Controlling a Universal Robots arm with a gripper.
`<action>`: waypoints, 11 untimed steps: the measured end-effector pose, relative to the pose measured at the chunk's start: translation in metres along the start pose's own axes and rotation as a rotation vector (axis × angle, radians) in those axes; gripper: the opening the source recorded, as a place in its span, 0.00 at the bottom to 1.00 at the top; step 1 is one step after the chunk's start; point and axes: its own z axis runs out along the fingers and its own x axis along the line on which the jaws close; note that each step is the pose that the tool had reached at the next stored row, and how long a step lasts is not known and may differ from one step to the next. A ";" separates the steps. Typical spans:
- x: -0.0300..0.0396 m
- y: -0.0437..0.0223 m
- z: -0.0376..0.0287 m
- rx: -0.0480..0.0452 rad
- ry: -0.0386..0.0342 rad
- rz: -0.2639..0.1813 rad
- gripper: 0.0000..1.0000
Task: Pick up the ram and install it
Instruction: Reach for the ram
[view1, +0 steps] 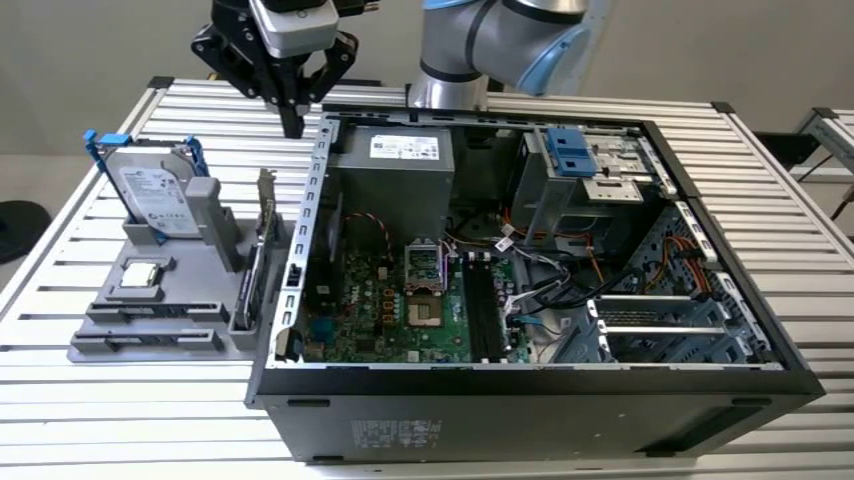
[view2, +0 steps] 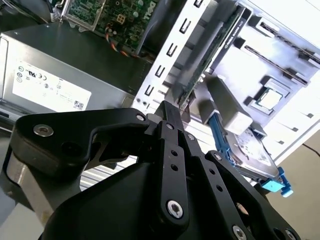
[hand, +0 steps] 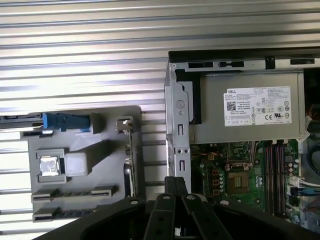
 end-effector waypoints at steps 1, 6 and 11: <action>0.0013 -0.0001 0.0000 0.0000 0.0000 0.000 0.00; 0.0084 -0.0006 -0.0001 0.0000 0.0000 0.000 0.00; 0.0156 -0.0011 -0.0003 0.0000 0.0000 0.000 0.00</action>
